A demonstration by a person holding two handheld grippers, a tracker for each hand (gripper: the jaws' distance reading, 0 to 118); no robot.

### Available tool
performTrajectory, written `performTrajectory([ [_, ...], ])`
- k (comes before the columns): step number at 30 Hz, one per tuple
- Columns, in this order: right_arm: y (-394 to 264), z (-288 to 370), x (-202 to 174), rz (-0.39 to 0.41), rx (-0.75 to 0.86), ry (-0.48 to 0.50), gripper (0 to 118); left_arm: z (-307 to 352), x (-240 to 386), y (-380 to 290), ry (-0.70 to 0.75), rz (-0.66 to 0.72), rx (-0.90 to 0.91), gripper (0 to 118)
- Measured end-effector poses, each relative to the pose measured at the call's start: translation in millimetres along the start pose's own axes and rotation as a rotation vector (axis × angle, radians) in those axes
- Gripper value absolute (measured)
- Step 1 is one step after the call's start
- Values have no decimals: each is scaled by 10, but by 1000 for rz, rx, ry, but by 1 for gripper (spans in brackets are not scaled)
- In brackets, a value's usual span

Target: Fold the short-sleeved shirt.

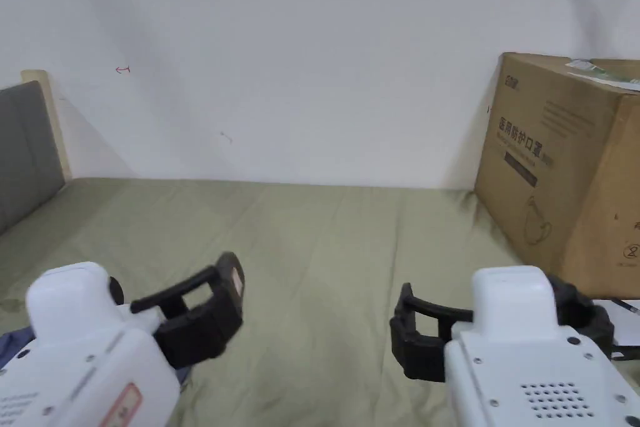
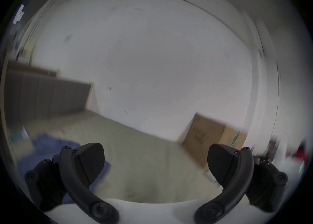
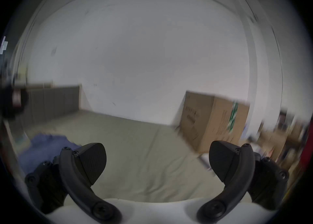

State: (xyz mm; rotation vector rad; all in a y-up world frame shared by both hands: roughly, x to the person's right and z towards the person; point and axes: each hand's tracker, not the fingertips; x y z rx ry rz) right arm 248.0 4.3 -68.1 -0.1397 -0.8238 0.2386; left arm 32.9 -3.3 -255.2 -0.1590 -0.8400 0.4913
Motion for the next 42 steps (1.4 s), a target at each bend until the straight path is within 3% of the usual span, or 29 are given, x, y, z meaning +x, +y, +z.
performTrajectory([
  [3,-15,48,-333,431,82,-25,118,15,-277,-98,-15,399,77,118],
  [5,-143,52,-554,697,93,-12,118,-2,-402,-209,36,535,69,118],
  [6,-221,43,-631,771,62,42,118,-15,-440,-266,85,556,52,118],
  [7,-265,37,-657,738,34,87,118,-30,-440,-318,128,527,31,118],
  [10,-254,-11,-555,420,-101,231,116,-72,-398,-318,183,340,-32,118],
  [12,-180,-41,-414,240,-106,239,112,-103,-204,-194,184,133,-24,118],
  [17,-79,5,-22,-130,78,126,116,-88,385,-54,85,-539,24,118],
  [20,-243,4,117,-310,11,133,118,-45,511,-224,62,-744,-43,118],
  [23,-385,-22,131,-335,-105,118,118,-53,440,-331,82,-633,-72,118],
  [26,-385,0,106,-326,-73,100,118,-66,382,-273,48,-514,-103,118],
  [31,-243,27,144,-337,-11,84,118,-41,345,-156,88,-500,-31,118],
  [38,-223,50,95,-305,-15,39,116,-28,327,-94,135,-466,-110,116],
  [39,-206,57,83,-294,-25,21,112,-11,326,-103,124,-470,-101,109],
  [40,-199,61,80,-288,-25,16,106,16,324,-120,111,-483,-80,93],
  [41,-197,54,84,-287,-20,22,93,40,342,-131,111,-491,-49,54],
  [42,-196,53,80,-287,-19,25,82,50,369,-137,136,-490,-39,26],
])
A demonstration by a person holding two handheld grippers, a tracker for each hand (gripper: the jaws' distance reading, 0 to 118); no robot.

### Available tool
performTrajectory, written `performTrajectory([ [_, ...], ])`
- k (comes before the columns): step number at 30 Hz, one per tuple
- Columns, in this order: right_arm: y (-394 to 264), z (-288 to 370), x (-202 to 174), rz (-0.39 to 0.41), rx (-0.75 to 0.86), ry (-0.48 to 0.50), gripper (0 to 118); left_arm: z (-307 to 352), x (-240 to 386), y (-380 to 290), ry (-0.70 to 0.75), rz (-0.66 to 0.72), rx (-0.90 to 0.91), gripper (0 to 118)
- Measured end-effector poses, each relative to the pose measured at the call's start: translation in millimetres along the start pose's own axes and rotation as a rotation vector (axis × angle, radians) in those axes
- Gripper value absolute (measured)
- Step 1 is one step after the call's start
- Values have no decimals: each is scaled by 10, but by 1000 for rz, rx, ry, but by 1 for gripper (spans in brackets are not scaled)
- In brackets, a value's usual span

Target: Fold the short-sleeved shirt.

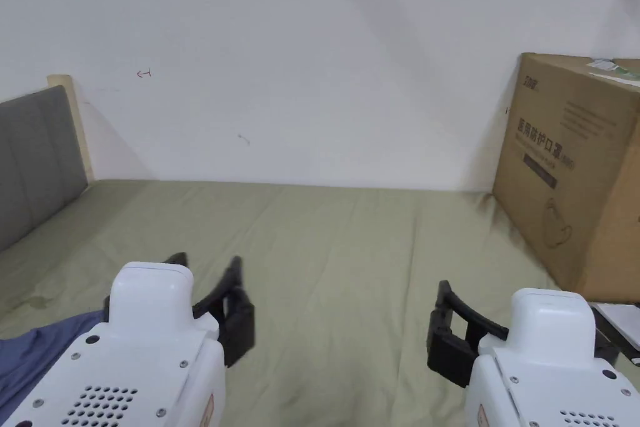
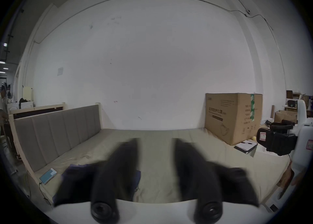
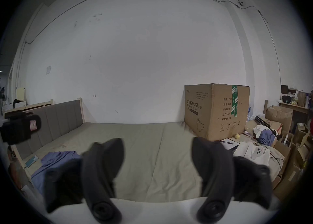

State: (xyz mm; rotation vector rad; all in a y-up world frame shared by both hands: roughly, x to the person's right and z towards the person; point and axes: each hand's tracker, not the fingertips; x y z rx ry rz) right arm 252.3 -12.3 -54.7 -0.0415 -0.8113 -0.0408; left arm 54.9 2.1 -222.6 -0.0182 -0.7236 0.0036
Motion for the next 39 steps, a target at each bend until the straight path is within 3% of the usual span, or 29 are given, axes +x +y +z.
performTrajectory([
  [1,11,-8,-14,10,-5,1,68,-16,1,-18,16,6,0,12],
  [3,23,-27,-49,29,-15,-16,38,-16,-17,-9,-4,11,-14,10],
  [5,25,-22,-44,30,-15,-27,11,-54,-43,3,-35,2,-44,0],
  [8,41,-25,-20,15,-8,-33,0,-55,-15,-15,1,3,-38,0],
  [19,77,-98,-61,12,-27,16,0,-44,-123,57,7,19,-72,0],
  [29,116,-218,-866,13,-37,339,0,336,-880,170,267,14,-93,0],
  [32,55,-258,-1149,52,-65,425,0,475,-1137,133,340,39,-123,0],
  [39,-64,-304,-1486,44,-128,526,0,409,-1506,-53,437,57,-249,0],
])
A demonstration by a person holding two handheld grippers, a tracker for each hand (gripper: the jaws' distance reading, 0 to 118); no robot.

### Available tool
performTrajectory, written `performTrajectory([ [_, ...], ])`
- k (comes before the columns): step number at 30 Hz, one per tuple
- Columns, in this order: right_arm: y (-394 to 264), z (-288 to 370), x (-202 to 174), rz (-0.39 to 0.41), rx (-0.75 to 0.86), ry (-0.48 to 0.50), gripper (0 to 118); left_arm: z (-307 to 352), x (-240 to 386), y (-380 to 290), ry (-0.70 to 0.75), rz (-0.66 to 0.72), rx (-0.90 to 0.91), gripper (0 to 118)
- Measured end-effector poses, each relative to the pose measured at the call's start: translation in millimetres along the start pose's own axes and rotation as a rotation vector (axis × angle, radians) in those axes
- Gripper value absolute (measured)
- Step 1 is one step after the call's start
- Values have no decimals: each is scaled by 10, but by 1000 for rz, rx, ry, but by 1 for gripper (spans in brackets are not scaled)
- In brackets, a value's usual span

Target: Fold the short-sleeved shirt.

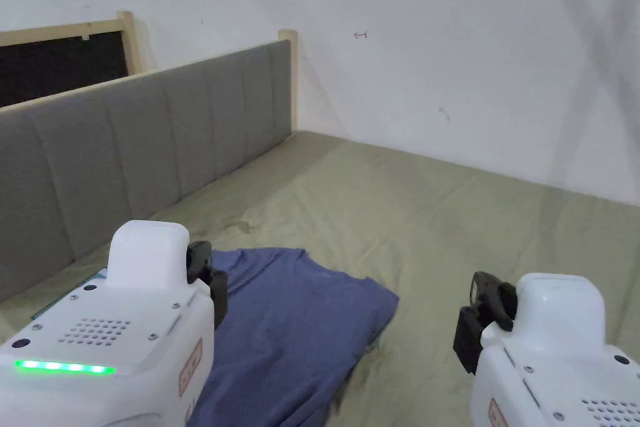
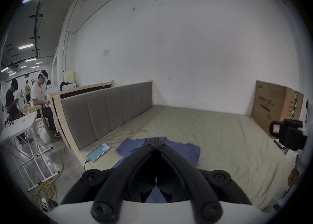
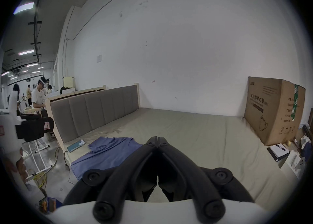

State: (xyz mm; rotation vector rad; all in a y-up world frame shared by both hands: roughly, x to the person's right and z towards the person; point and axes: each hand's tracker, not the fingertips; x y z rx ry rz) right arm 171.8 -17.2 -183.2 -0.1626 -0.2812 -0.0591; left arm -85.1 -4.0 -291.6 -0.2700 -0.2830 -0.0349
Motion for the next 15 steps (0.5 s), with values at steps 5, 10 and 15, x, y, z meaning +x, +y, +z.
performTrajectory([
  [5,-86,-119,-12,40,-58,0,0,-536,-39,-116,-78,87,-117,0],
  [10,-239,-264,38,19,-146,0,0,-1529,104,-461,-116,47,-366,0],
  [15,-404,-400,67,45,-226,4,0,-2365,218,-965,-152,74,-596,82],
])
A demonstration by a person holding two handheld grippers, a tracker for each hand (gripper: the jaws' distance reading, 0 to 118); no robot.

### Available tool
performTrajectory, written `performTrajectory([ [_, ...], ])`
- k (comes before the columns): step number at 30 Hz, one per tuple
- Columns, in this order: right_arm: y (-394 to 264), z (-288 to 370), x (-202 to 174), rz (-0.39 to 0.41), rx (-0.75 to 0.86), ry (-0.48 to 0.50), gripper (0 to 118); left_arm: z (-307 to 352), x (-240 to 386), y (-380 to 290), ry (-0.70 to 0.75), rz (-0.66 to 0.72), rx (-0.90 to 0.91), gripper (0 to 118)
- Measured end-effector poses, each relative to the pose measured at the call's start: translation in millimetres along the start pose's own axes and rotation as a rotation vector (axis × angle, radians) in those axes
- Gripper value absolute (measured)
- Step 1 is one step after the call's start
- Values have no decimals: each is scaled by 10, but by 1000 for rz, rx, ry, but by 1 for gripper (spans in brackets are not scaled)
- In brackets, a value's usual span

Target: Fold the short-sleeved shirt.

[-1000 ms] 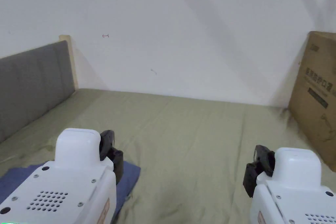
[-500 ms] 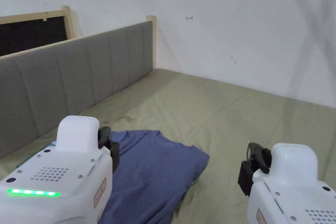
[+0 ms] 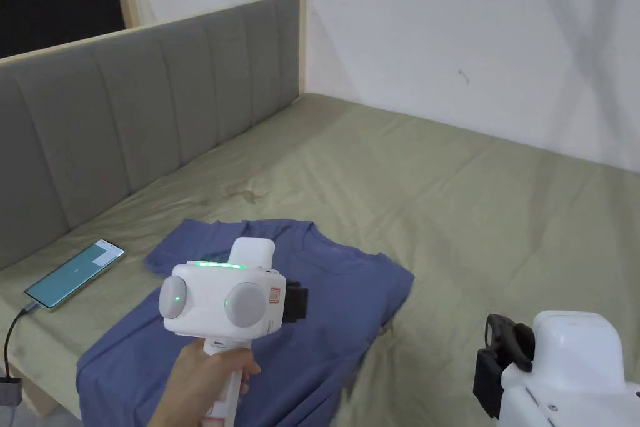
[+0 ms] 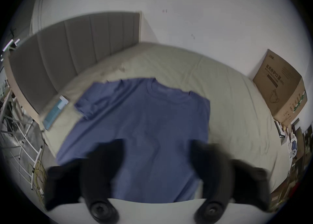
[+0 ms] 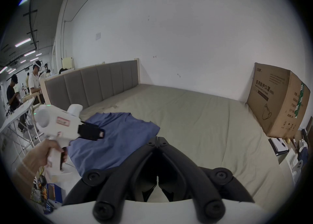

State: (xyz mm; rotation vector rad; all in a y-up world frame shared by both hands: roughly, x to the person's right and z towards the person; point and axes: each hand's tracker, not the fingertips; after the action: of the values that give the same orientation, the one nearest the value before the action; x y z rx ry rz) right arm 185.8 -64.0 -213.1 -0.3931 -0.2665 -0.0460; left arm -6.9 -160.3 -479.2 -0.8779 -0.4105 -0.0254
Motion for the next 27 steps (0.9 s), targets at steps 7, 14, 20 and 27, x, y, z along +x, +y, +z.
performTrajectory([
  [7,-171,-292,61,-11,-109,4,0,-582,-14,-53,70,7,-90,110],
  [14,-308,-487,64,-7,-181,15,0,-1168,-119,-78,117,-19,-244,109],
  [20,-430,-593,24,-1,-235,33,0,-1226,-115,-155,143,-18,-239,86],
  [27,-524,-552,89,-14,-265,27,0,-1088,-363,14,158,144,-237,2],
])
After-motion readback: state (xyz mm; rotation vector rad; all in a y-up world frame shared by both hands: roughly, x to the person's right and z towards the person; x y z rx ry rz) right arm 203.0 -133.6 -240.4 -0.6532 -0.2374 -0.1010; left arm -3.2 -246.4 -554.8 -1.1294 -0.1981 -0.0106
